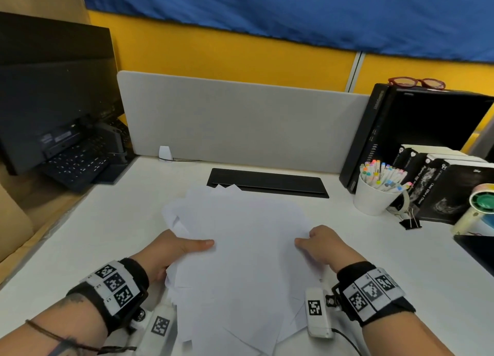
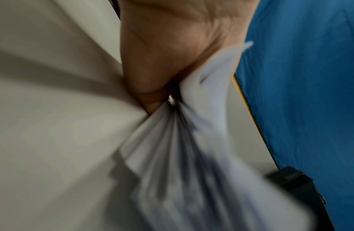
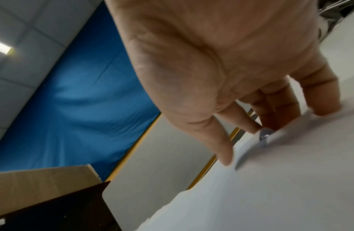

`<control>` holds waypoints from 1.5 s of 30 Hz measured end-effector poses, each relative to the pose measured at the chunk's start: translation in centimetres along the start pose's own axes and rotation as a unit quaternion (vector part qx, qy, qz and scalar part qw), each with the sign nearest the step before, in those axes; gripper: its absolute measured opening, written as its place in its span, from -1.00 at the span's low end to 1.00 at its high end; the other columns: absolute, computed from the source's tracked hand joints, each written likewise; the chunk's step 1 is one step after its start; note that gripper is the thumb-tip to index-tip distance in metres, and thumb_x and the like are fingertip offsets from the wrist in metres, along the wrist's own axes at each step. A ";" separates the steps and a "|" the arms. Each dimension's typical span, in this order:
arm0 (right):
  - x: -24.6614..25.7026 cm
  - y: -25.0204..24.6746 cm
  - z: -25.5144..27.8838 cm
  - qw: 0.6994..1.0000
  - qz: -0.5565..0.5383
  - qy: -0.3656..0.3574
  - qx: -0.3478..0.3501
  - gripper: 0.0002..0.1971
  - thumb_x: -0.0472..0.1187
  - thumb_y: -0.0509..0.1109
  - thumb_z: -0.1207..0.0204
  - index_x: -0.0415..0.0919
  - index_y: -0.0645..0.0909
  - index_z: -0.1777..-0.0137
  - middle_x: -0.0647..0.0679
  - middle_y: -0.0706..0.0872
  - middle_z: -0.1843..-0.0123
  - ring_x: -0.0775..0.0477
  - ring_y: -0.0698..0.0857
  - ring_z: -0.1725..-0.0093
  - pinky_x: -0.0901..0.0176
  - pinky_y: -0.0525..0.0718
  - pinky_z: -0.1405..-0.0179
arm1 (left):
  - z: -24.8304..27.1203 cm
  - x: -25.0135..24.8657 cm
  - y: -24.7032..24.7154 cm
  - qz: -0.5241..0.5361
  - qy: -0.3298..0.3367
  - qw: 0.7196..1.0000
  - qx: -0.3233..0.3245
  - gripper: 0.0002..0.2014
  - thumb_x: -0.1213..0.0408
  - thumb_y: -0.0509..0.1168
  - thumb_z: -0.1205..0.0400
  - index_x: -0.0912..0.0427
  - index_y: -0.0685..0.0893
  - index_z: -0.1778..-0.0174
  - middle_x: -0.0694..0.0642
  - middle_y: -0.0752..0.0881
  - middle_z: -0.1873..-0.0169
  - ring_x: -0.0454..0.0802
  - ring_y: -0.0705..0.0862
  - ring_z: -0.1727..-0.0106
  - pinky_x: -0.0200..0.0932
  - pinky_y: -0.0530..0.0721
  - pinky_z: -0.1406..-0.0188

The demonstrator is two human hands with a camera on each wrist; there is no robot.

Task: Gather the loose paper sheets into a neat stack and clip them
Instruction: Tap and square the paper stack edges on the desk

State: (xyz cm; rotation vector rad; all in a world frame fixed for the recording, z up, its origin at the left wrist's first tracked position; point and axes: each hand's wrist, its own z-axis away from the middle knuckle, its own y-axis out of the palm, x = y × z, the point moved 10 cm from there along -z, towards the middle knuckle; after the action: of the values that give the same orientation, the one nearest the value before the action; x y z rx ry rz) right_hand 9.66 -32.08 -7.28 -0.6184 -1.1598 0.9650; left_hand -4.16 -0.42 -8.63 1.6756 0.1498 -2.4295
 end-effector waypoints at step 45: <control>0.9 0.1 1.7 0.998 -0.067 0.004 0.011 -0.23 0.13 0.46 -0.58 -0.36 0.36 -0.61 -0.18 0.51 -0.56 -0.22 0.56 -0.44 0.13 0.53 -0.26 | -0.7 1.9 0.3 0.065 0.011 0.986 0.155 -0.19 0.07 0.88 0.00 0.35 0.87 -0.15 0.38 0.82 -0.22 0.22 0.86 -0.17 -0.06 0.85 -0.06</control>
State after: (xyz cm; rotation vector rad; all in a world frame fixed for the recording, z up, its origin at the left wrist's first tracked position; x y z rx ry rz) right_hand 8.10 -31.31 -6.42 -0.5212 -1.1667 0.8592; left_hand -4.13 -0.80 -10.63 1.7676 -0.3433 -2.4342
